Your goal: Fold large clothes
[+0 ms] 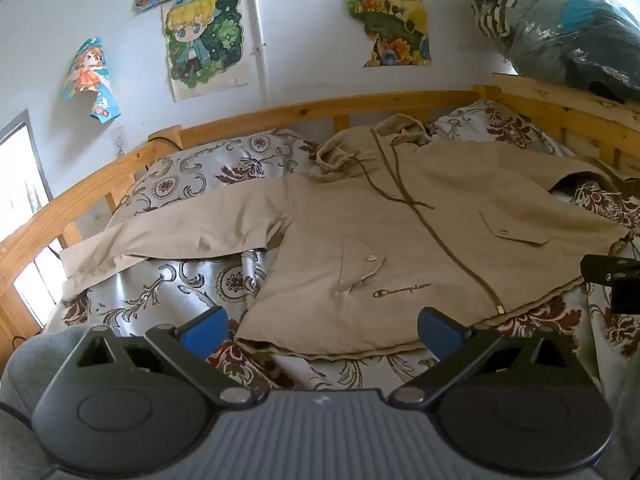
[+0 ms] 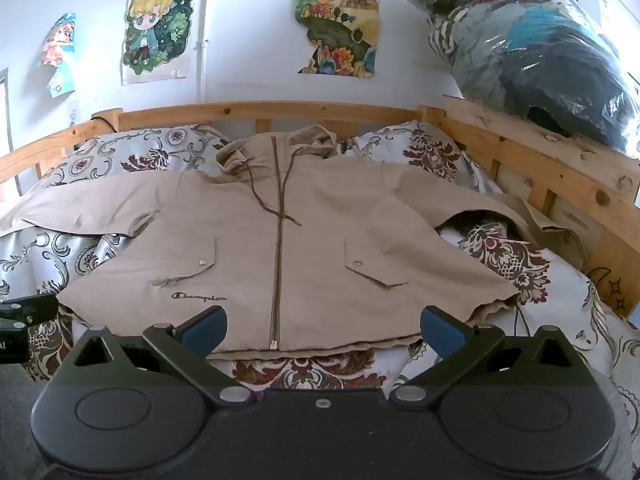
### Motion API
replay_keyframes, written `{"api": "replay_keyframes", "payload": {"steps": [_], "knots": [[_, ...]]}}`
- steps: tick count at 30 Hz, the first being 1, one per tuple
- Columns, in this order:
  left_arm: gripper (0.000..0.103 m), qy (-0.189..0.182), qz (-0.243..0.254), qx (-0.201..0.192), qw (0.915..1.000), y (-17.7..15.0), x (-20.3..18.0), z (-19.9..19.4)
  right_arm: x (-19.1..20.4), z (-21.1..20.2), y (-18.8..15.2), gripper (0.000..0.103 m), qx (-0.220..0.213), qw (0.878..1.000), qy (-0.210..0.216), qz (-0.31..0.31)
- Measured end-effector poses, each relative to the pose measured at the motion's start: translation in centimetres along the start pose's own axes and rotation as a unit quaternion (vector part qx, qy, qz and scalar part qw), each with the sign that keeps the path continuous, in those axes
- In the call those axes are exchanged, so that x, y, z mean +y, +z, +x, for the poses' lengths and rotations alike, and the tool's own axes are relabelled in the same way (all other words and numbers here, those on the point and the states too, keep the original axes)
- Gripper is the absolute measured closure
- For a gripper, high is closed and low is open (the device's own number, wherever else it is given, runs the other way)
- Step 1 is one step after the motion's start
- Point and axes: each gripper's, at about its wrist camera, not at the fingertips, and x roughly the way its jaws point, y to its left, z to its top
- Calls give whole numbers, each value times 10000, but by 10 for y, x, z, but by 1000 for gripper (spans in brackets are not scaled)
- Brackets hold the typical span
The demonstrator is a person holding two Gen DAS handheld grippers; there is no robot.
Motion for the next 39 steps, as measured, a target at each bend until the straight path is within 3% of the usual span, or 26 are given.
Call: {"api": "replay_keyframes", "payload": {"steps": [39], "knots": [[1, -10, -20, -3, 10000, 0, 0, 0, -2, 2, 0, 1, 72, 9999, -18, 100]]}}
